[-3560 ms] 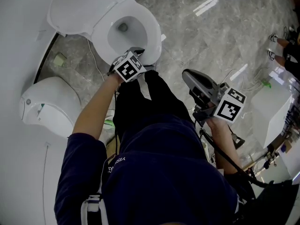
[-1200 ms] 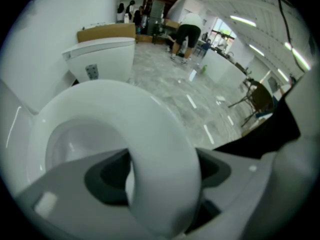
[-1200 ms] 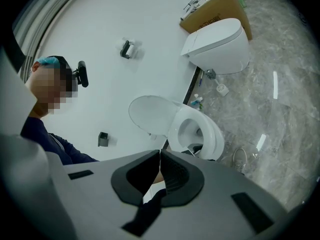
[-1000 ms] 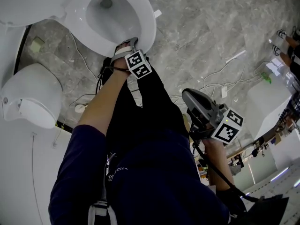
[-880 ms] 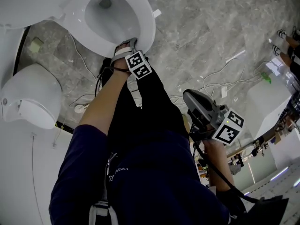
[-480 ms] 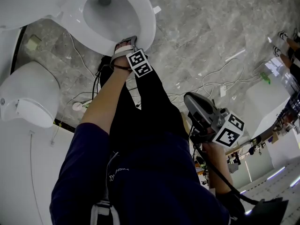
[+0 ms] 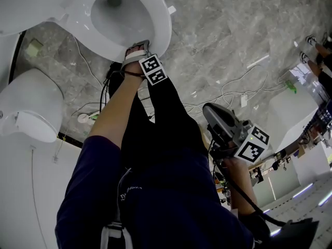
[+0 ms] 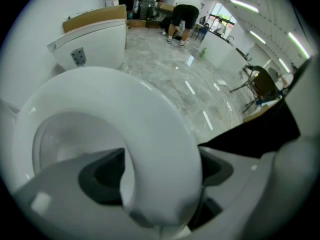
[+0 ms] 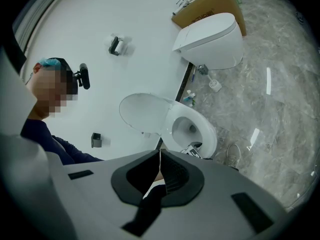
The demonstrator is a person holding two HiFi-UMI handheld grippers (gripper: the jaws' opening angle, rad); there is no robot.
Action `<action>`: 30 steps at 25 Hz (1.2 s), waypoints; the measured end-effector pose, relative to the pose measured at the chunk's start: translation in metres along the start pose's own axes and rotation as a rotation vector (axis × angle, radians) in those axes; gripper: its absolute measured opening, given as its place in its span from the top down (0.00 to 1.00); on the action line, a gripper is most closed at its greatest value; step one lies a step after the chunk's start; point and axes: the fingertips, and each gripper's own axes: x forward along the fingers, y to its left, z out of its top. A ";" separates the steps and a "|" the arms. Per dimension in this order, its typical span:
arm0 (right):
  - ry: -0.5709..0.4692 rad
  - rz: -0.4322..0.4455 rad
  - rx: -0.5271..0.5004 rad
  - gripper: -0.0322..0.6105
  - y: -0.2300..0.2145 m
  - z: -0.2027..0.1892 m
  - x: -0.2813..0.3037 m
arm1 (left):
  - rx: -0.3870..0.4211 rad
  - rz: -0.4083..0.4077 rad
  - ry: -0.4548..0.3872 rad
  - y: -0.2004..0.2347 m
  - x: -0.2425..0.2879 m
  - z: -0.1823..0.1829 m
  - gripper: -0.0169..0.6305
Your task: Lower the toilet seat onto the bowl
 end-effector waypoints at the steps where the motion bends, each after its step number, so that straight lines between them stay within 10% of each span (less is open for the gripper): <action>1: 0.001 -0.001 -0.003 0.94 0.000 0.001 0.000 | -0.002 -0.005 0.000 0.001 -0.001 -0.001 0.33; 19: -0.065 0.157 -0.188 0.94 0.104 0.042 0.020 | -0.044 0.100 -0.162 0.035 -0.179 -0.001 0.35; 30: -0.178 0.304 -0.400 0.94 0.227 0.070 0.032 | -0.171 0.426 -0.521 0.107 -0.446 0.008 0.74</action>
